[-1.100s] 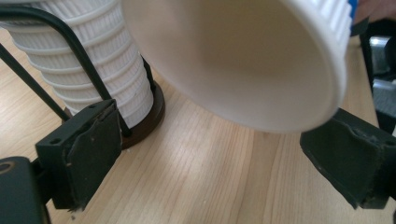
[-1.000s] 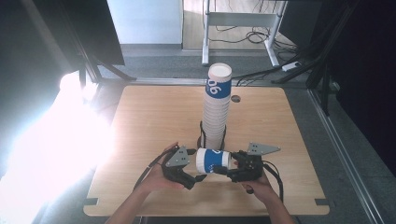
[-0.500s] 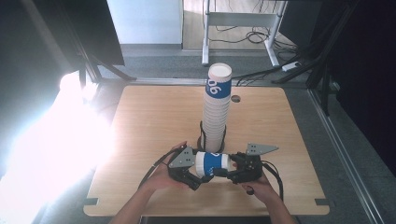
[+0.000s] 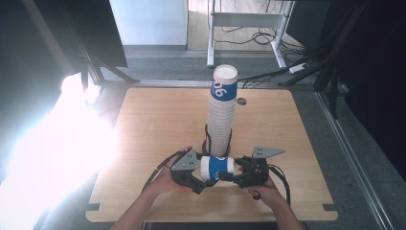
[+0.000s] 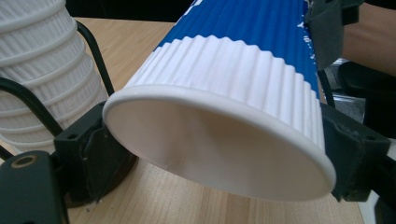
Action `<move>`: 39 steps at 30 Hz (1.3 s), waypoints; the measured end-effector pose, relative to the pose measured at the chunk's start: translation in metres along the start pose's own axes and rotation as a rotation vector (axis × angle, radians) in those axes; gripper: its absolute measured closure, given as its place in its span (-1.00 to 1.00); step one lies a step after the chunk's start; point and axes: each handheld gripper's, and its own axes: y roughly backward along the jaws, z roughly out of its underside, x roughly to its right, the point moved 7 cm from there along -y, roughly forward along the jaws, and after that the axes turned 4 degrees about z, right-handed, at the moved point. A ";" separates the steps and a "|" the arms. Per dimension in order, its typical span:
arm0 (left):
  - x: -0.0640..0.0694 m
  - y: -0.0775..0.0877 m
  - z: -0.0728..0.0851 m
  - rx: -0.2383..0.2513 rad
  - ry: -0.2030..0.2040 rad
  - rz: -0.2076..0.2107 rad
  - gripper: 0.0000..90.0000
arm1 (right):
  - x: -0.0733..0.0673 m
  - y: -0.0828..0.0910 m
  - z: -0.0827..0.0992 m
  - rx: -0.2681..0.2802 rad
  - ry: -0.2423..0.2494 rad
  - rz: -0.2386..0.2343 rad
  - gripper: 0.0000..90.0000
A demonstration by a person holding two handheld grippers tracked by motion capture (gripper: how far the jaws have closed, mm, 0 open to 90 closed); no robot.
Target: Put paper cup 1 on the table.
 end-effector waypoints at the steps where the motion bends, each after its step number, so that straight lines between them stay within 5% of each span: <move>1: 0.000 0.001 0.000 -0.001 -0.004 0.001 -0.72 | 0.000 0.000 0.000 0.002 0.001 -0.002 -0.42; 18: -0.005 0.011 0.002 -0.024 -0.010 -0.011 -0.69 | 0.002 0.003 -0.004 0.015 0.015 0.054 -0.52; 22: -0.009 0.016 0.007 -0.069 -0.013 -0.026 -0.68 | 0.004 0.006 -0.006 0.008 0.049 0.090 -0.54; 29: -0.013 0.020 0.016 -0.178 -0.032 -0.035 -0.68 | -0.001 0.004 -0.002 -0.081 0.183 0.170 -0.59; 39: -0.012 0.019 0.025 -0.254 -0.046 -0.030 -0.68 | -0.003 -0.003 -0.001 -0.161 0.251 0.198 -0.61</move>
